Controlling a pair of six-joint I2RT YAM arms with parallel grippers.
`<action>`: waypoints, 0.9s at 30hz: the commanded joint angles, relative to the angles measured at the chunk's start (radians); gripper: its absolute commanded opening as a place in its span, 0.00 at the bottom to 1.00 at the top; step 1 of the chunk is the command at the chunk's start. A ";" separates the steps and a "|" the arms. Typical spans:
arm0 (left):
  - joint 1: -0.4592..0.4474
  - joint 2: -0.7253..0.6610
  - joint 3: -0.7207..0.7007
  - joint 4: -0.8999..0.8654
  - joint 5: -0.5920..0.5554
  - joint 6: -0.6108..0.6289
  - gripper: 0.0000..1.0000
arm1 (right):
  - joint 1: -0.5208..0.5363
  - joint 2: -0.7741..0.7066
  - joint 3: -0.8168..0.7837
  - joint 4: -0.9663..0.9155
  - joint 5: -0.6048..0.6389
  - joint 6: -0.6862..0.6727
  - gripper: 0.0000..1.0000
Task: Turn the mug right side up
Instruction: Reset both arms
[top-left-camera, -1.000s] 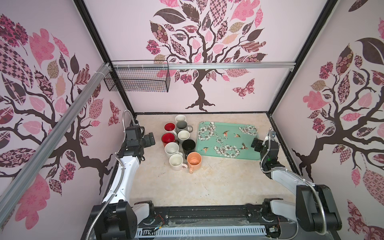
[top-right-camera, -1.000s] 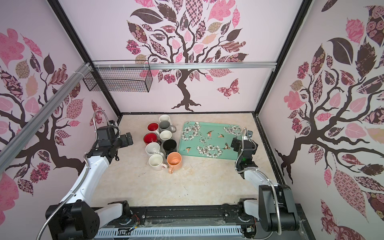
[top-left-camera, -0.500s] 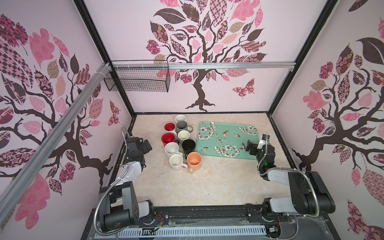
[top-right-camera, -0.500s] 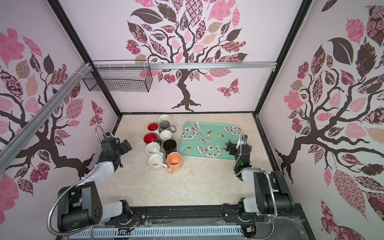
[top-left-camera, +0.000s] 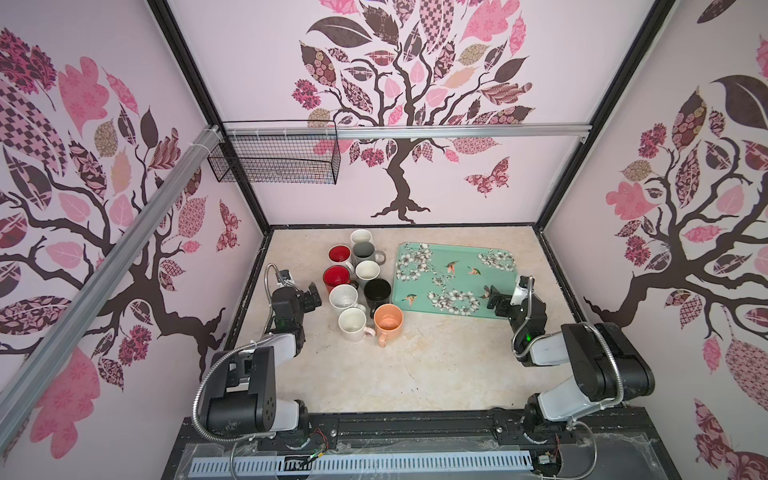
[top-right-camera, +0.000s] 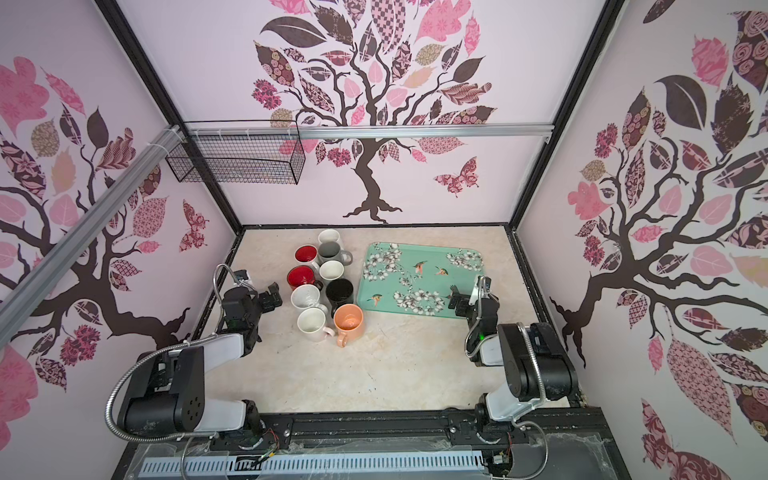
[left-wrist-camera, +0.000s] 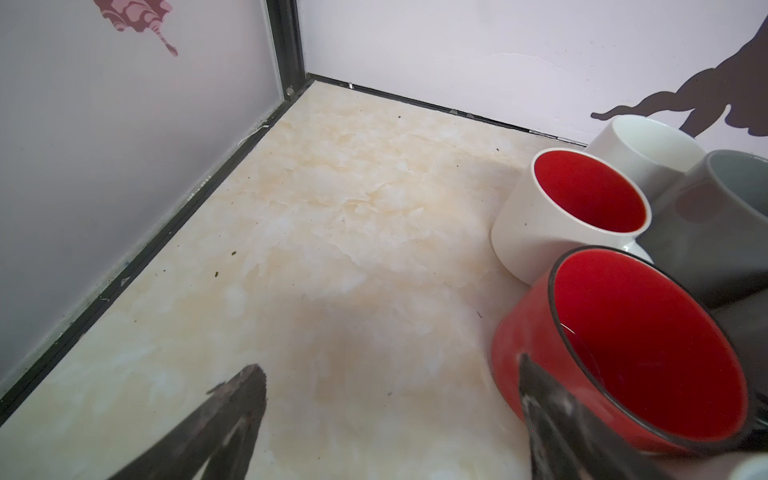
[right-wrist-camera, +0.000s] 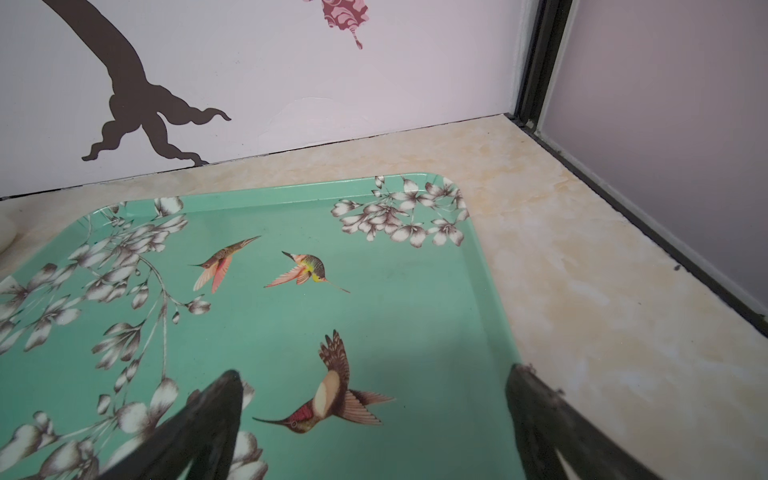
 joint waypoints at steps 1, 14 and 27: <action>0.001 0.041 -0.032 0.160 -0.008 0.032 0.97 | -0.001 -0.005 0.019 0.012 -0.007 -0.015 1.00; -0.044 0.138 -0.053 0.283 0.004 0.095 0.97 | -0.002 -0.007 0.017 0.012 -0.007 -0.015 1.00; -0.046 0.139 -0.048 0.276 0.005 0.100 0.97 | -0.001 -0.006 0.017 0.012 -0.008 -0.015 1.00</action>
